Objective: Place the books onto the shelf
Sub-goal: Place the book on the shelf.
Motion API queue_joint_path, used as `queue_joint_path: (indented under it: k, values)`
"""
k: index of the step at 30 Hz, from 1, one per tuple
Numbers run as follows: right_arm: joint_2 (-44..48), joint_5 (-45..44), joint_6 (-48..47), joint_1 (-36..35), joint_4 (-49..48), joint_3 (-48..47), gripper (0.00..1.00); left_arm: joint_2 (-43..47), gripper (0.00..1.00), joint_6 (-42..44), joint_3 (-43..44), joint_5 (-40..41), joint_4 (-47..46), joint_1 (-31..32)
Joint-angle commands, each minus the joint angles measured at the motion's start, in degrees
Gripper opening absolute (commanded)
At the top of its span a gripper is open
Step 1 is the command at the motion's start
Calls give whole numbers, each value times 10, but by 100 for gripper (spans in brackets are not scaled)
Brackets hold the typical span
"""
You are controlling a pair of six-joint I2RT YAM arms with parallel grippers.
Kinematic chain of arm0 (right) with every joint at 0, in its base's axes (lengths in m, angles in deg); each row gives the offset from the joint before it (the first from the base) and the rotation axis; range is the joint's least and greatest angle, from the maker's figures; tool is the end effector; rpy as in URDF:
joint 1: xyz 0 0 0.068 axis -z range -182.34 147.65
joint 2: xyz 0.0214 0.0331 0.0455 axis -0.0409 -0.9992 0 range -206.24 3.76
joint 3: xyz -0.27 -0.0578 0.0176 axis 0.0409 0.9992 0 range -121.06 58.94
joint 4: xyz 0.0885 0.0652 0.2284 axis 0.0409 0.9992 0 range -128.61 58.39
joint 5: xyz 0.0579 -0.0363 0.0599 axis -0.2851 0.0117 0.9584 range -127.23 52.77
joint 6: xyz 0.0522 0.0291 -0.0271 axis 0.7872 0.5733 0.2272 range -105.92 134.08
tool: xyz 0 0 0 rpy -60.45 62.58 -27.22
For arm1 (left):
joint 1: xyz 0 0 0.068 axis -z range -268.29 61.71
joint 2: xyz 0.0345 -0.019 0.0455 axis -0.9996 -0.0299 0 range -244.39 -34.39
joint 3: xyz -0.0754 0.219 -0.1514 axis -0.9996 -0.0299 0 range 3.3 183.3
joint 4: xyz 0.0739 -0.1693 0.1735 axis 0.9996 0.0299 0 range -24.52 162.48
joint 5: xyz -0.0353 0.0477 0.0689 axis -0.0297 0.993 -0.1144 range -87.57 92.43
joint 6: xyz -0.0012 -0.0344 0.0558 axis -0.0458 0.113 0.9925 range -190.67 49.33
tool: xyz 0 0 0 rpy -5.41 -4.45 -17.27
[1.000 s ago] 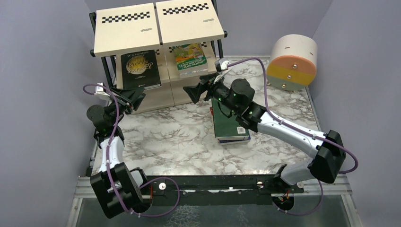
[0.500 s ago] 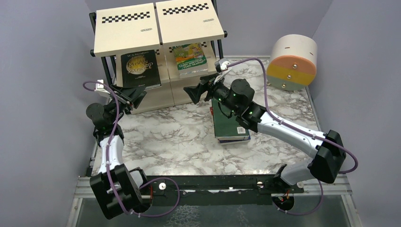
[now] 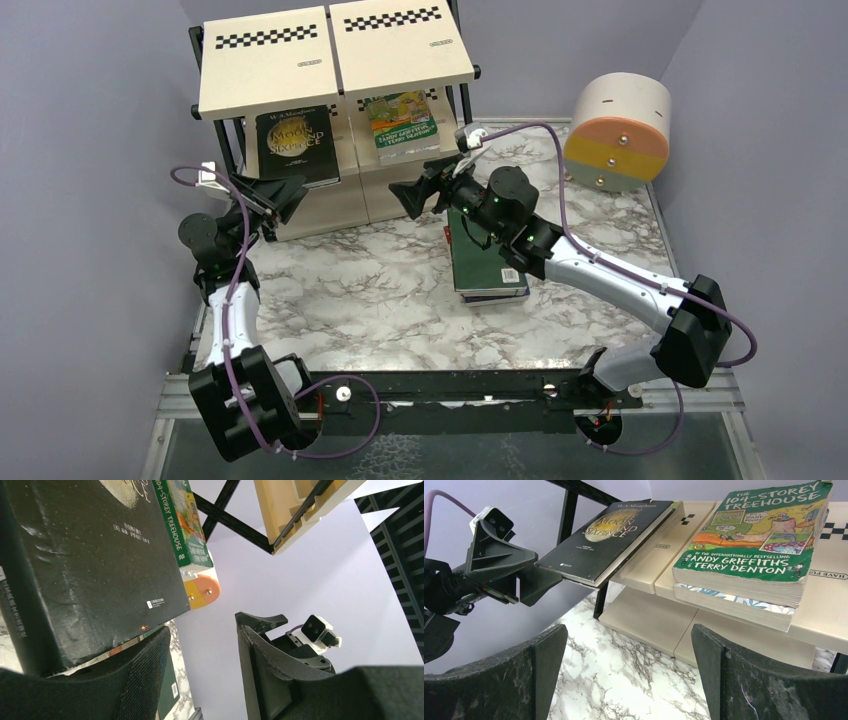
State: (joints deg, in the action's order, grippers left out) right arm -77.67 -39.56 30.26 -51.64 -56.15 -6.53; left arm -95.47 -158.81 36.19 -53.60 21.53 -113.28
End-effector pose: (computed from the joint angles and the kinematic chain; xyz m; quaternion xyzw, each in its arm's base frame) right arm 0.2295 0.2636 0.3746 -0.1847 0.6723 0.3757 0.6105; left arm 0.2229 0.0568 0.3173 -0.2383 0.6061 -0.6101 0.4513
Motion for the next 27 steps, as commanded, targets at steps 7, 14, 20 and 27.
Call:
queue_joint_path:
  k: [7, 14, 20, 27]
  values:
    - [10, -12, -4, 8, -3, 6, 93, -21, 45, 12, 27, -5, -8, 2]
    - [4, -9, -2, 10, -7, 6, 93, -35, 45, 16, 37, 0, -8, 2]
    - [0, -7, -1, 13, -8, 6, 93, -45, 45, 20, 45, 7, -9, 2]
    - [-1, -6, 2, 16, -11, 9, 93, -52, 45, 21, 51, 12, -8, 3]
